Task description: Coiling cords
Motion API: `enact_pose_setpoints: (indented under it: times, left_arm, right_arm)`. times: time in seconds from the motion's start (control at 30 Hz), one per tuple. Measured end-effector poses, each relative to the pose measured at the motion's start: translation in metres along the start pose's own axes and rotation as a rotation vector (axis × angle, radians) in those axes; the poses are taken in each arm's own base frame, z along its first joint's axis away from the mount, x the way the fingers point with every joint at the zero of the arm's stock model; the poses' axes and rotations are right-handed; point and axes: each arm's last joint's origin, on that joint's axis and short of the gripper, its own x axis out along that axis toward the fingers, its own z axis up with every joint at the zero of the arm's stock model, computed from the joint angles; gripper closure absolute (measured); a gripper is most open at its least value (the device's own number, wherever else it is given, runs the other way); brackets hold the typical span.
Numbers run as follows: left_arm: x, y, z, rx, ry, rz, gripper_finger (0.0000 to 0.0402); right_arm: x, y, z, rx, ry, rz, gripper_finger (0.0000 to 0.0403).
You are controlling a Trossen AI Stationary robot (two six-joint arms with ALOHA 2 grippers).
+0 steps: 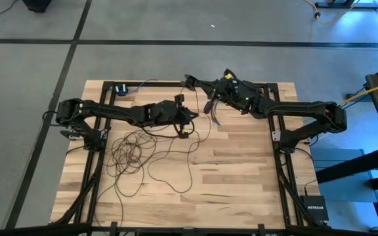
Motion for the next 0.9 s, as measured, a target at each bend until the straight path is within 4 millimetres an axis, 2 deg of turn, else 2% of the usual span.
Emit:
enact_pose_setpoints:
  times: [0.23,0.4,0.77,0.9]
  left_arm:
    - [-0.002,0.017,-0.008,0.043,0.105,0.155,0.04]
    - [-0.011,0.033,-0.005,0.044,0.098,0.201,0.04]
    - [-0.019,0.059,-0.015,0.028,0.186,0.285,0.04]
    - [-0.025,0.068,-0.011,0.001,0.156,0.317,0.04]
  right_arm:
    - [-0.013,-0.004,0.005,-0.039,0.073,0.018,0.0397]
    - [-0.019,-0.005,0.002,-0.064,0.147,0.032,0.0397]
    - [-0.029,-0.006,-0.006,-0.119,0.29,0.06,0.0397]
    - [-0.03,-0.005,-0.01,-0.151,0.328,0.071,0.0397]
